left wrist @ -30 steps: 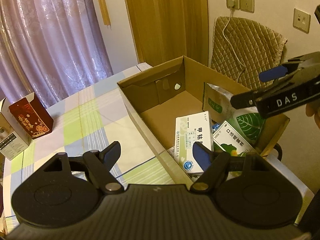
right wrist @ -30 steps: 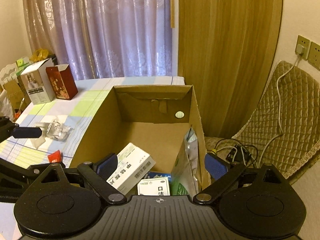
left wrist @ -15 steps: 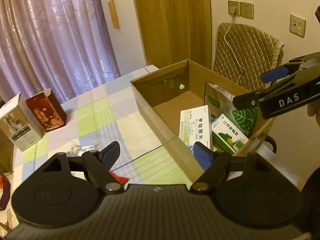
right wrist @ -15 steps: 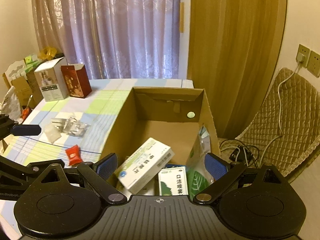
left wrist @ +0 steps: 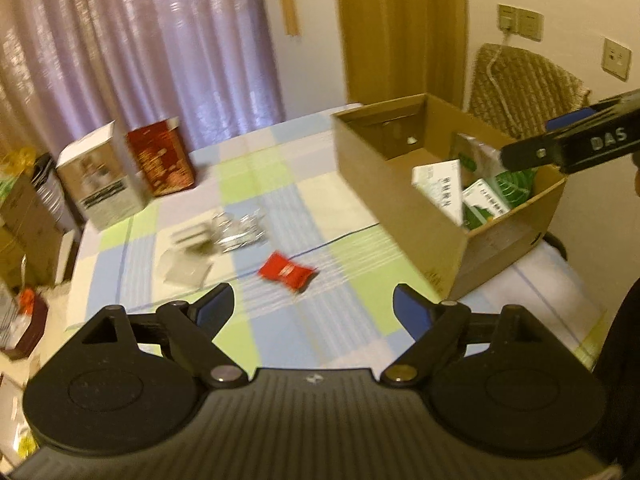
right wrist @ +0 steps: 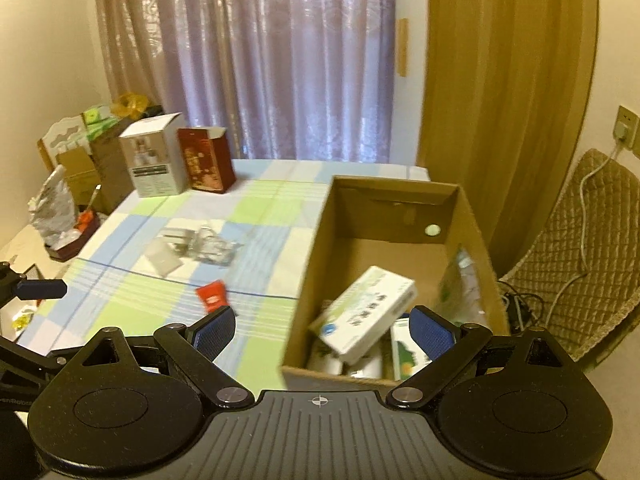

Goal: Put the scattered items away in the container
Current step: 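Move both tools back to the table toward the clear cup and red packet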

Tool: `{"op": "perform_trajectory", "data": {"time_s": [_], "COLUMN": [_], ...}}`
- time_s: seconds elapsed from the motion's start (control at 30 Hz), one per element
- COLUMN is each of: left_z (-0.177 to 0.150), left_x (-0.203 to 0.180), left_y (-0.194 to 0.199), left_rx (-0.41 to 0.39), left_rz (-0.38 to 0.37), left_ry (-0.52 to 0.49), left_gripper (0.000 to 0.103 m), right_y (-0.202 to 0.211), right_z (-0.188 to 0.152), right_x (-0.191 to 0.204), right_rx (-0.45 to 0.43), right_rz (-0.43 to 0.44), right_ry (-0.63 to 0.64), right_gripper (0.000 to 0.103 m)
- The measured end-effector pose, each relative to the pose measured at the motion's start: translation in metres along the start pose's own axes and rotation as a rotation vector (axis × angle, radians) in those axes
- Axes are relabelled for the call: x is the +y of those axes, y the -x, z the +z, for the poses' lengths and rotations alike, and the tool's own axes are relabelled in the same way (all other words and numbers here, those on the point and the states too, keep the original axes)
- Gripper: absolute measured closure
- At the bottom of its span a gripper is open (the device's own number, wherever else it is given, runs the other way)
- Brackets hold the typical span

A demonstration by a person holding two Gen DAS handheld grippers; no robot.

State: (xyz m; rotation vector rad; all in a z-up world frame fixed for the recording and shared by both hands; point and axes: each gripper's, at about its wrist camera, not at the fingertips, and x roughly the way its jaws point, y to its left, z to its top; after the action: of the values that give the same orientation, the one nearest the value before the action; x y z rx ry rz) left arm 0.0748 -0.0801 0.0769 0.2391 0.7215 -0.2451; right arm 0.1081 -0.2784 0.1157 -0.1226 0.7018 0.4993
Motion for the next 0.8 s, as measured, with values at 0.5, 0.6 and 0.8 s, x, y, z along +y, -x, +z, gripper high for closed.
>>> {"op": "perform_trajectory", "data": {"time_s": [0.5,0.6,0.8], "left_z": [-0.050,-0.054,-0.060], "left_x": [0.084,0.095,0.119], "left_y": [0.016,0.008,-0.024], "left_rx": [0.047,0.056,0.083], "left_rz": [0.109,0.116,0.119], "left_ry": [0.100,0.118,0.133], "left_gripper": [0.019,0.019,0.017], "right_y": [-0.026,-0.039,-0.076], "right_z": [-0.019,-0.022,-0.027], "right_x": [0.089,0.099,0.115], "right_rx": [0.060,0.080,0.120], "right_rz": [0.145,0.160,0.186], "right_ry": [0.091,0.100,0.123], "right_gripper": [0.005,0.005,0.005]}}
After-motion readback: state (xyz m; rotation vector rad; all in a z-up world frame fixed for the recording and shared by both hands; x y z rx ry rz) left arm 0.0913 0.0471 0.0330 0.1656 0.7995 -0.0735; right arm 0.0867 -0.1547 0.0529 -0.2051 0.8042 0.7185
